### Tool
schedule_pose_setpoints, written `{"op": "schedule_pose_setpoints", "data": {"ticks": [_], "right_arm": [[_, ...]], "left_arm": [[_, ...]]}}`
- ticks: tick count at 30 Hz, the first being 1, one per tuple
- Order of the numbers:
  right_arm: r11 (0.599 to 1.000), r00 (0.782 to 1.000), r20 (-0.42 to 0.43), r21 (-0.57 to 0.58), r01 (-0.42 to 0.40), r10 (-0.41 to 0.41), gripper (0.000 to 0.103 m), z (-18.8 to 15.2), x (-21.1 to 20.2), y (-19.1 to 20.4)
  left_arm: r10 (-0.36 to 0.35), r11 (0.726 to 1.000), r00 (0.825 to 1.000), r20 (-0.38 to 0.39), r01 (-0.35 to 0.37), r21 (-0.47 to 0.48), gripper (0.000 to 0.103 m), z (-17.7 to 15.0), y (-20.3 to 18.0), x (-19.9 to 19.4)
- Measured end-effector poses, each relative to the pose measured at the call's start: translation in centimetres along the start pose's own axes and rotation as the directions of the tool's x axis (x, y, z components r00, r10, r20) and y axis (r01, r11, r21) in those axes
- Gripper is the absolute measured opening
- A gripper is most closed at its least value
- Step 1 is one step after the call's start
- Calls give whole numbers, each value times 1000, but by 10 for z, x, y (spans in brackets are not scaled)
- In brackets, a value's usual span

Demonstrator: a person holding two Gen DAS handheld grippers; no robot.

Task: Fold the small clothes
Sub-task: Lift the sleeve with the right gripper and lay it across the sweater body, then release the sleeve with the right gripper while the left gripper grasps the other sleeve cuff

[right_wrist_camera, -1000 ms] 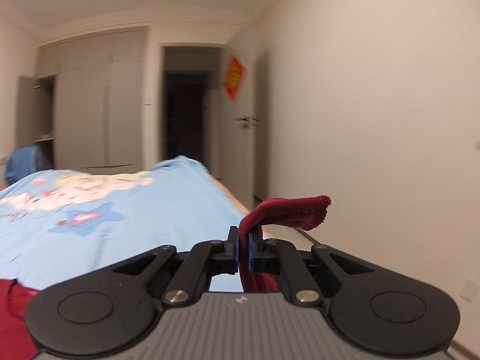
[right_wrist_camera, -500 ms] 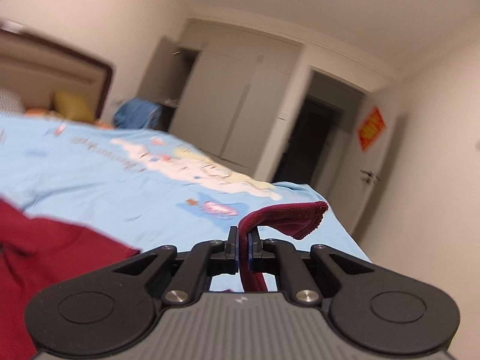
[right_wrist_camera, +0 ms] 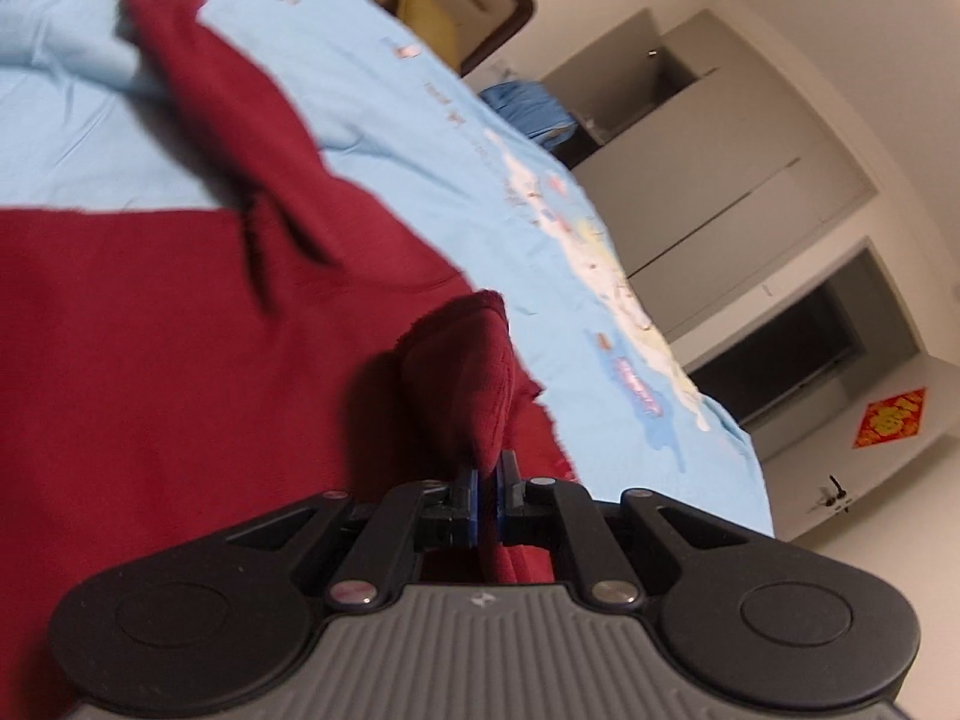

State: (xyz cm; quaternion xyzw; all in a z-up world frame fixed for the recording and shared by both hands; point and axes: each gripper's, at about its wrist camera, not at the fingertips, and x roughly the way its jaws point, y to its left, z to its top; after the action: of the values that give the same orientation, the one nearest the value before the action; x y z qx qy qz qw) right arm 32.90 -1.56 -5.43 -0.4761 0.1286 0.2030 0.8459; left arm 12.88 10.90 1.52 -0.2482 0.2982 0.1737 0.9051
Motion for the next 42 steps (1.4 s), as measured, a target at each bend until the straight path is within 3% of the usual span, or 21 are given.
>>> {"op": "schedule_pose_setpoints", "data": {"ticks": [5,6,7,9,11,13,16,19,22,24,27,32,36,40,42], "right_arm": [[996,996,-25,27,-80,80,13,-5,-7,6],[995,995,-25,42,-94,95,22,-6,-10,6],[992,994,-23,58,-109,110,38,-6,-13,5],[984,989,-8,111,-143,145,54,-13,-26,-2],[970,985,0,176,-168,171,62,-18,-35,-10],[949,983,12,259,-182,185,77,-28,-48,-21],[899,983,37,398,-181,182,93,-52,-69,-39],[842,991,38,525,-128,127,100,-84,-91,-58],[784,999,-29,621,2,20,103,-117,-106,-74],[743,994,-103,661,104,-48,103,-139,-112,-82],[652,968,-225,719,242,-112,103,-172,-117,-95],[466,942,-297,819,336,-157,103,-217,-128,-120],[352,932,-324,863,362,-164,103,-239,-121,-138],[276,919,-372,876,395,-133,103,-255,-96,-147],[276,902,-417,858,432,-117,103,-259,-85,-143]], "left_arm": [[0,1000,1000,-4,0,-3,102,-2,1,0],[1,1000,1000,-6,-1,-3,102,-2,1,0],[0,1000,1000,-7,0,-3,102,-2,0,0],[-4,1000,1000,-9,4,-1,102,-2,-2,1],[-6,1000,1000,-13,6,6,102,-3,-5,2],[-8,1000,1000,-18,9,16,102,-4,-8,5],[-13,999,999,-30,14,35,102,-5,-15,12],[-31,996,999,-33,33,81,102,-2,-29,23],[-67,988,997,-30,71,140,102,5,-50,41],[-92,979,996,-19,94,183,102,12,-67,55],[-119,967,993,11,113,230,102,21,-91,80],[-121,961,992,38,107,255,102,32,-123,128],[-86,961,995,41,72,268,102,37,-138,161],[-42,962,999,26,33,270,102,36,-144,181],[-29,958,999,22,21,285,102,31,-143,184]]}}
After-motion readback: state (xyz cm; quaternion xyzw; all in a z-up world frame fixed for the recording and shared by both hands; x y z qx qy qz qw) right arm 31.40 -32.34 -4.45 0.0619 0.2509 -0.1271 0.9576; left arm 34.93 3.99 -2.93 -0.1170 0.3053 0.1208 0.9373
